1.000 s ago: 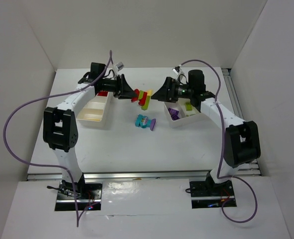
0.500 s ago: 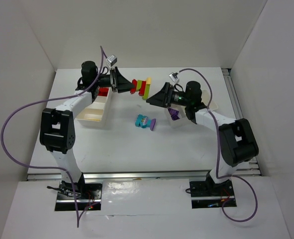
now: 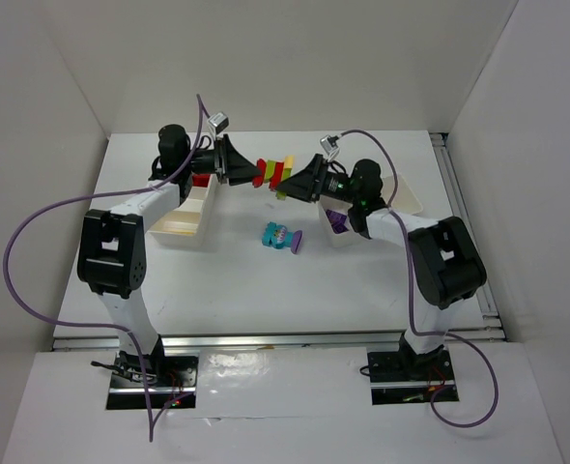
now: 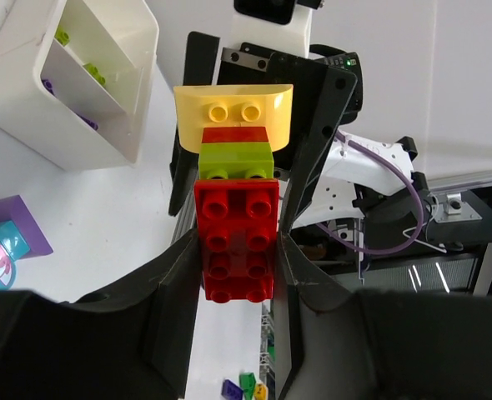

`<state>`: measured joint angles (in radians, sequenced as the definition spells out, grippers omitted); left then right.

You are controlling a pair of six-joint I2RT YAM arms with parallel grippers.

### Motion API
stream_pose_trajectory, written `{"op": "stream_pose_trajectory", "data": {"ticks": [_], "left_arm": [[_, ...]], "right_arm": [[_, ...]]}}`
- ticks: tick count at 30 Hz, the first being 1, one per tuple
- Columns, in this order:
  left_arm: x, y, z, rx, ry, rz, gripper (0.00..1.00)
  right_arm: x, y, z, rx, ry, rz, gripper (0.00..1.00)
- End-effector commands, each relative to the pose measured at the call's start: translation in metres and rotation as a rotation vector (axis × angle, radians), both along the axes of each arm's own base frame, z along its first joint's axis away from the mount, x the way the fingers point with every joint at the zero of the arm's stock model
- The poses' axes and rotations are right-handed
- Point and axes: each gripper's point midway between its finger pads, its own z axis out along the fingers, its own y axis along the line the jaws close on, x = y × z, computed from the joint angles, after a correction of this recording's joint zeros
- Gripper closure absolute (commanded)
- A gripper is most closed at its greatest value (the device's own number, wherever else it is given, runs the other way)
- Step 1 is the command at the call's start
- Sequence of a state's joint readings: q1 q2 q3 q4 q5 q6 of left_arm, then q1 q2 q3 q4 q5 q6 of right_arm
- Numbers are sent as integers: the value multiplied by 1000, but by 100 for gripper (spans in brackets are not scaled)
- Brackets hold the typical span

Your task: Sort the legos into containers by color

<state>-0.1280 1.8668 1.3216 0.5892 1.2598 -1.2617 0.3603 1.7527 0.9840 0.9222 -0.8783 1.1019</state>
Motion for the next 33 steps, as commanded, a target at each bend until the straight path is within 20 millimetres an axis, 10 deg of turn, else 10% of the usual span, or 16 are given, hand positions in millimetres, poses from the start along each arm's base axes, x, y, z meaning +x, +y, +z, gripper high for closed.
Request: {"op": "stream_pose_trajectory", "data": {"ticks": [1,13,18,23,33], "left_arm": [[-10,1,23,-14,-123,-30,100],[-9,2,14,10,-112,-30,100],[-7,2,10,23,-92,-22,100],[4,18,10,44,-108,34,100],[18,58,-3,99,-77,143,100]], "right_arm": [[7,2,40,93,-134,-16,28],[15,15,46,149,-114,21,46],[11,12,33,143,-63,2,85],[7,-3,22,134,-18,-32,100],[5,-11,17,82,-15,-55,100]]}}
